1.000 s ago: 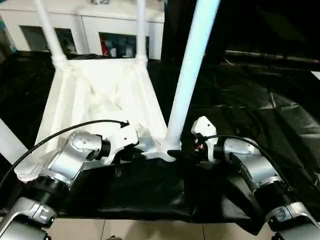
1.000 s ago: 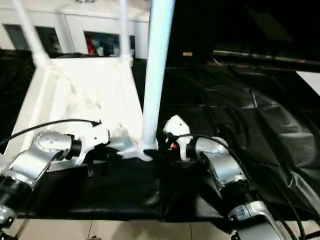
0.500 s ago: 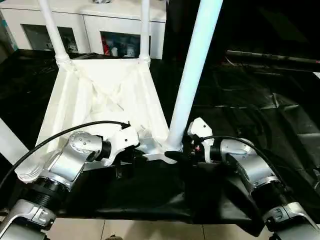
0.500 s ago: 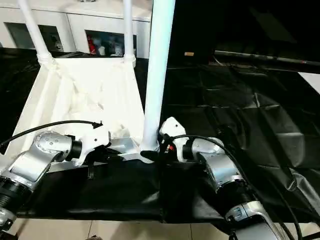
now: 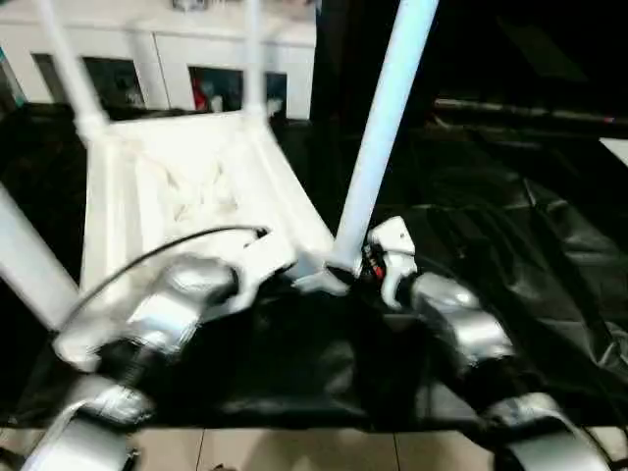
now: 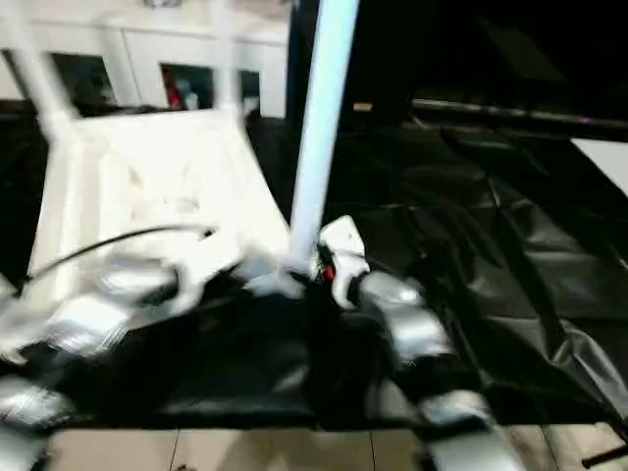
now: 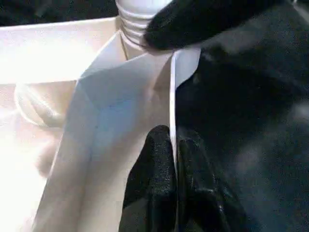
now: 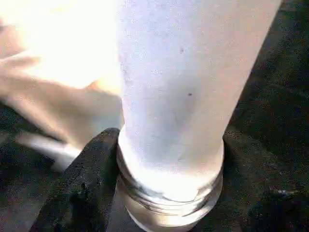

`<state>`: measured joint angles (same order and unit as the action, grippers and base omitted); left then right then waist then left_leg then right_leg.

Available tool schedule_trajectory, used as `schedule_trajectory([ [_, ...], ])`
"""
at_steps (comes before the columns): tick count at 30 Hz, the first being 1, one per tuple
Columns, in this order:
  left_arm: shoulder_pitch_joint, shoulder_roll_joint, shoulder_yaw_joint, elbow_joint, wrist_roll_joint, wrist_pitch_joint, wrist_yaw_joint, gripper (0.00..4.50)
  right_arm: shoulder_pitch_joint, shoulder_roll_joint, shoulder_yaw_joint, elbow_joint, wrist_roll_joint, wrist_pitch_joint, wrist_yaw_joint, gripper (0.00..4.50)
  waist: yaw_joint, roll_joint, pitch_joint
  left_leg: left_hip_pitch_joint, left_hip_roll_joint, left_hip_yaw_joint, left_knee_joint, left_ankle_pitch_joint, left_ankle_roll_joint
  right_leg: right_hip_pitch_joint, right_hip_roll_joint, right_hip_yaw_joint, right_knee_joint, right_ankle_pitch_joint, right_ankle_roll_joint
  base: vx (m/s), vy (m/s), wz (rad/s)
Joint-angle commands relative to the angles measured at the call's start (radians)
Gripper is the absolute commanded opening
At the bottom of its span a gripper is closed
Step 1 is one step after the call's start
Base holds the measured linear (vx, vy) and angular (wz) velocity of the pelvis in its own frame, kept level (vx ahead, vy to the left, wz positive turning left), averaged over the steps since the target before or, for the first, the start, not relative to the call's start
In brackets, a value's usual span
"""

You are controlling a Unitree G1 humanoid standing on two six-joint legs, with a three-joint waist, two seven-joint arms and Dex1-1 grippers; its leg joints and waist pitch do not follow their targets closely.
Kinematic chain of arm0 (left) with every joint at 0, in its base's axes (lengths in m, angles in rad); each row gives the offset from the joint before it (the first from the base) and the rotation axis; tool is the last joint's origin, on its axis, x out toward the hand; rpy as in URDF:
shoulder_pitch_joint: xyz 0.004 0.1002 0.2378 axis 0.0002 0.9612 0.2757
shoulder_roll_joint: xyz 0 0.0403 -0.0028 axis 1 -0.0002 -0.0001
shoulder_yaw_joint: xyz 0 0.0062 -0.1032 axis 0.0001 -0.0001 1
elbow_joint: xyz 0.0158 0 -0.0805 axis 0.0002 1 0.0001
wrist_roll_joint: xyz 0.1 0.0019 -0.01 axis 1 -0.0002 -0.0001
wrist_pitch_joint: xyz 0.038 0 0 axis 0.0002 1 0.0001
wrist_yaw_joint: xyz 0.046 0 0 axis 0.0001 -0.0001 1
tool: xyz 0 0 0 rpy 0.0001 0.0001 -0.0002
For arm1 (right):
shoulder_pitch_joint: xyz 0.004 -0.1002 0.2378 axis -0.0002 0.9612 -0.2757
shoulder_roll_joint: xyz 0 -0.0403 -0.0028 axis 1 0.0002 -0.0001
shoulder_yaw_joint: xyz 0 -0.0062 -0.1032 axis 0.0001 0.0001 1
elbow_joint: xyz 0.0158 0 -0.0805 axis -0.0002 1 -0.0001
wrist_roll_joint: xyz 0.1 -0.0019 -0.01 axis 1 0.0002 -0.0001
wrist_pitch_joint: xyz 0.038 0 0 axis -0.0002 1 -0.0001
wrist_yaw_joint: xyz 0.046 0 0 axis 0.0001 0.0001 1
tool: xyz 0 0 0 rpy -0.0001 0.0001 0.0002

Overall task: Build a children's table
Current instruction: Rotate leg to tighten

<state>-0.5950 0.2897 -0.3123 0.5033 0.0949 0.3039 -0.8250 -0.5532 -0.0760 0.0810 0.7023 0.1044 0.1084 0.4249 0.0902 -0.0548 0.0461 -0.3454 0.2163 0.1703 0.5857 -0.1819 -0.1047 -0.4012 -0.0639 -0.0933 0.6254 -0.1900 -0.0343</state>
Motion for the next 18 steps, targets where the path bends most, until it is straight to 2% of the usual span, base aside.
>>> schedule_trajectory([
  [1,0.013,-0.056,0.006,0.034,-0.037,-0.002,0.057,0.00,0.005,0.008,-0.034,0.057,-0.002,0.034,-0.096,2.75,0.000,-0.008,-0.052,0.000,0.012,-0.002,-0.068,-0.209,-0.006,0.045,-0.084,0.057,-0.105,-0.436,-0.059,0.000,0.000,0.00],
  [3,-0.024,-0.121,-0.004,0.092,-0.013,0.011,0.112,0.00,-0.027,0.051,-0.011,0.127,-0.060,0.007,-0.228,2.75,0.000,-0.005,-0.052,0.000,0.011,-0.002,-0.069,-0.203,0.000,0.042,-0.081,0.058,-0.104,-0.408,-0.056,0.000,0.000,0.00],
  [4,-0.024,-0.121,-0.004,0.092,-0.013,0.011,0.112,0.00,-0.027,0.051,-0.011,0.127,-0.060,0.007,-0.228,2.75,-0.003,-0.007,-0.052,0.002,0.008,-0.001,-0.068,-0.208,-0.003,0.040,-0.079,0.056,-0.106,-0.414,-0.054,0.000,0.000,0.00],
  [5,-0.041,-0.137,-0.021,0.120,0.011,0.001,0.126,0.00,-0.043,0.075,0.005,0.157,-0.079,-0.013,-0.242,2.75,-0.001,-0.003,-0.054,0.001,0.009,-0.004,-0.070,-0.218,-0.002,0.041,-0.083,0.056,-0.105,-0.419,-0.052,0.000,0.000,0.00],
  [6,-0.042,-0.138,-0.021,0.121,0.012,0.000,0.126,0.00,-0.044,0.075,0.005,0.159,-0.080,-0.014,-0.242,2.75,-0.004,-0.004,-0.053,0.002,0.009,-0.003,-0.070,-0.230,0.000,0.038,-0.081,0.056,-0.108,-0.422,-0.050,0.000,0.000,0.00],
  [7,-0.052,-0.139,-0.027,0.136,0.026,-0.017,0.130,0.00,-0.052,0.091,0.003,0.167,-0.071,-0.040,-0.213,2.75,-0.002,-0.008,-0.054,0.001,0.008,-0.004,-0.070,-0.237,0.007,0.040,-0.082,0.055,-0.107,-0.421,-0.047,0.000,0.000,0.00],
  [8,-0.052,-0.138,-0.027,0.137,0.026,-0.018,0.130,0.00,-0.053,0.092,0.002,0.166,-0.069,-0.041,-0.210,2.75,-0.003,-0.007,-0.054,-0.001,0.010,-0.006,-0.072,-0.239,0.012,0.042,-0.085,0.054,-0.106,-0.417,-0.048,0.000,0.000,0.00],
  [10,-0.054,-0.128,-0.017,0.139,0.027,-0.025,0.130,0.00,-0.053,0.091,-0.008,0.150,-0.054,-0.071,-0.182,3.45,-0.002,-0.005,-0.056,-0.002,0.012,-0.007,-0.072,-0.236,0.015,0.043,-0.086,0.055,-0.104,-0.396,-0.052,0.000,0.000,0.00],
  [11,-0.052,-0.116,-0.016,0.136,0.030,-0.039,0.126,0.00,-0.053,0.083,-0.014,0.139,-0.049,-0.091,-0.172,3.45,-0.002,-0.009,-0.057,-0.004,0.012,-0.006,-0.072,-0.233,0.019,0.043,-0.085,0.055,-0.102,-0.370,-0.062,0.000,0.000,0.00],
  [13,-0.044,-0.090,-0.002,0.127,0.028,-0.054,0.121,0.00,-0.051,0.055,-0.011,0.116,-0.043,-0.109,-0.123,3.51,0.000,-0.008,-0.057,-0.006,0.012,-0.005,-0.071,-0.228,0.024,0.045,-0.087,0.056,-0.101,-0.362,-0.068,0.000,0.000,0.00],
  [14,-0.041,-0.081,0.002,0.124,0.028,-0.060,0.118,0.00,-0.052,0.045,-0.010,0.110,-0.041,-0.117,-0.107,3.80,0.001,-0.010,-0.058,-0.007,0.012,-0.005,-0.070,-0.217,0.028,0.046,-0.087,0.056,-0.098,-0.351,-0.070,0.000,0.000,0.00],
  [18,-0.007,-0.010,0.017,0.086,0.010,-0.114,0.029,0.00,-0.042,-0.032,-0.009,0.035,-0.001,-0.093,0.080,4.03,0.002,-0.013,-0.059,-0.013,0.012,-0.004,-0.069,-0.188,0.049,0.052,-0.087,0.056,-0.096,-0.324,-0.073,0.000,0.000,0.00],
])
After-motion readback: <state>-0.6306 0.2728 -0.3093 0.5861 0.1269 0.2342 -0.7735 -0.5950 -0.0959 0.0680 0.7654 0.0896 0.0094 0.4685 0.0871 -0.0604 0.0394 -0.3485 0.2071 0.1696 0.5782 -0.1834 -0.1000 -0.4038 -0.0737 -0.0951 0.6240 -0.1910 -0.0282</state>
